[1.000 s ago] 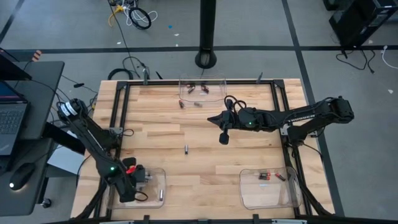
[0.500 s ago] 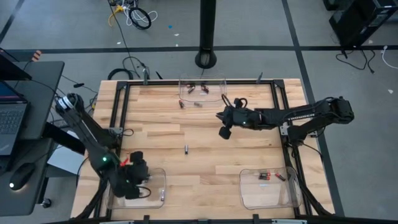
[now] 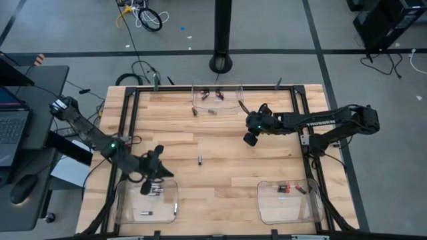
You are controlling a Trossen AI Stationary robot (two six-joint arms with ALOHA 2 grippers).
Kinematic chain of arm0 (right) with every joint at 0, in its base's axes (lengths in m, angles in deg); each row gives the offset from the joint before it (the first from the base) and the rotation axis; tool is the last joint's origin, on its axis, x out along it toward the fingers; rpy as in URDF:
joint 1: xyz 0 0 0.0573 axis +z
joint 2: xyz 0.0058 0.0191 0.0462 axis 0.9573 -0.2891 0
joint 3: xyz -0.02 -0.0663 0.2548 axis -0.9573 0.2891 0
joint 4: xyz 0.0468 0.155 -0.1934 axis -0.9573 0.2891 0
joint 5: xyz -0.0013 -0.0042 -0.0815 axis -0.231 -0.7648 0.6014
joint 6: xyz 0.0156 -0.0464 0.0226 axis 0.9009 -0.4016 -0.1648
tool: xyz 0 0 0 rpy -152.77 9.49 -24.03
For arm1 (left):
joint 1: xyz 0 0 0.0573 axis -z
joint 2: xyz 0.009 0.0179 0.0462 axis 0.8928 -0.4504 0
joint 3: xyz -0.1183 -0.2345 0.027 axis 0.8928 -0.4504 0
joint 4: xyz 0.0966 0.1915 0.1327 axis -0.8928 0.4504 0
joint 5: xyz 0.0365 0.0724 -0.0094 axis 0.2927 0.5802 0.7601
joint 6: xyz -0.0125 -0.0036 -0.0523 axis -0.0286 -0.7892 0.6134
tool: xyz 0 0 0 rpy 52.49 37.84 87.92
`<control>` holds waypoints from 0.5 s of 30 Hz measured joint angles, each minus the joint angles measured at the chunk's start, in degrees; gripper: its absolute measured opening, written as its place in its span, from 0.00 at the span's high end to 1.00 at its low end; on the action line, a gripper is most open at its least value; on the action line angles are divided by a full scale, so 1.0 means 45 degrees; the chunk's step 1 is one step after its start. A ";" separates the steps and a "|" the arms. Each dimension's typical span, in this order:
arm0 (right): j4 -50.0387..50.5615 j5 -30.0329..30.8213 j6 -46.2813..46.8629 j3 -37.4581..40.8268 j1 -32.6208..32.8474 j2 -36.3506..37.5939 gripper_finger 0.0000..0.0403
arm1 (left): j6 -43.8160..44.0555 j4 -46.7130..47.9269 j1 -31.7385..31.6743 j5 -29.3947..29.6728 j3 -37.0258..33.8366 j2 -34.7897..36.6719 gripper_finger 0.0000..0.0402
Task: Sort batteries
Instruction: Put the brown battery into the top middle transparent bin
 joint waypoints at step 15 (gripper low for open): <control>-0.1968 -0.1005 -0.0882 0.2742 -0.3474 -0.0081 0.51 | -0.2300 -0.0602 -0.1975 -0.0650 -0.0333 0.0798 0.98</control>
